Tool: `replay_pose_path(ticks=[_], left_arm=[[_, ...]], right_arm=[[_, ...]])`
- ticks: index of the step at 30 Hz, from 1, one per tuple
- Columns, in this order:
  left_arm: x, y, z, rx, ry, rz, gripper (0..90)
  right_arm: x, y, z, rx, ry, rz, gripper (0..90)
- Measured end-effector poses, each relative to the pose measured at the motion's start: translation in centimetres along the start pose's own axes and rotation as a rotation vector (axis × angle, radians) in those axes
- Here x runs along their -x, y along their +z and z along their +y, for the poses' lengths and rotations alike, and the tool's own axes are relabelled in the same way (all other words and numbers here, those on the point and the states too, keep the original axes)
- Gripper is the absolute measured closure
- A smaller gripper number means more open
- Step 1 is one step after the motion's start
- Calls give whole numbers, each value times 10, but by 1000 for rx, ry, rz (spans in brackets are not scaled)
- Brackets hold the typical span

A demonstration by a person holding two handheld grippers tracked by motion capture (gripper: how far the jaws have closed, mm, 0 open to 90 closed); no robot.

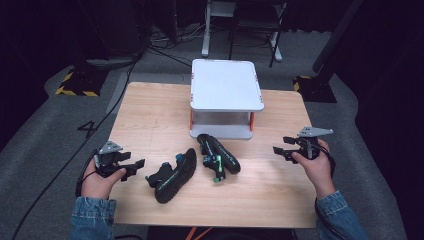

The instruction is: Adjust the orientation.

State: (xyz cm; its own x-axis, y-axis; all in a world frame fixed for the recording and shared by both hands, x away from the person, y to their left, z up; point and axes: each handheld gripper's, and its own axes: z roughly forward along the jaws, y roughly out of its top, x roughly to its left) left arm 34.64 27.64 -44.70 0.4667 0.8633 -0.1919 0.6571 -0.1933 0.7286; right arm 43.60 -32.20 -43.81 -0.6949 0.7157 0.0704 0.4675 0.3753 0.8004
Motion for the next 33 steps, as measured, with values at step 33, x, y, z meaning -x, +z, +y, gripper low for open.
replay_pose_path(ticks=[33], left_arm=[[44, 34, 6, -159, -80, -249, 372]], right_arm=[[-9, 4, -2, -33, -7, -3, 305]])
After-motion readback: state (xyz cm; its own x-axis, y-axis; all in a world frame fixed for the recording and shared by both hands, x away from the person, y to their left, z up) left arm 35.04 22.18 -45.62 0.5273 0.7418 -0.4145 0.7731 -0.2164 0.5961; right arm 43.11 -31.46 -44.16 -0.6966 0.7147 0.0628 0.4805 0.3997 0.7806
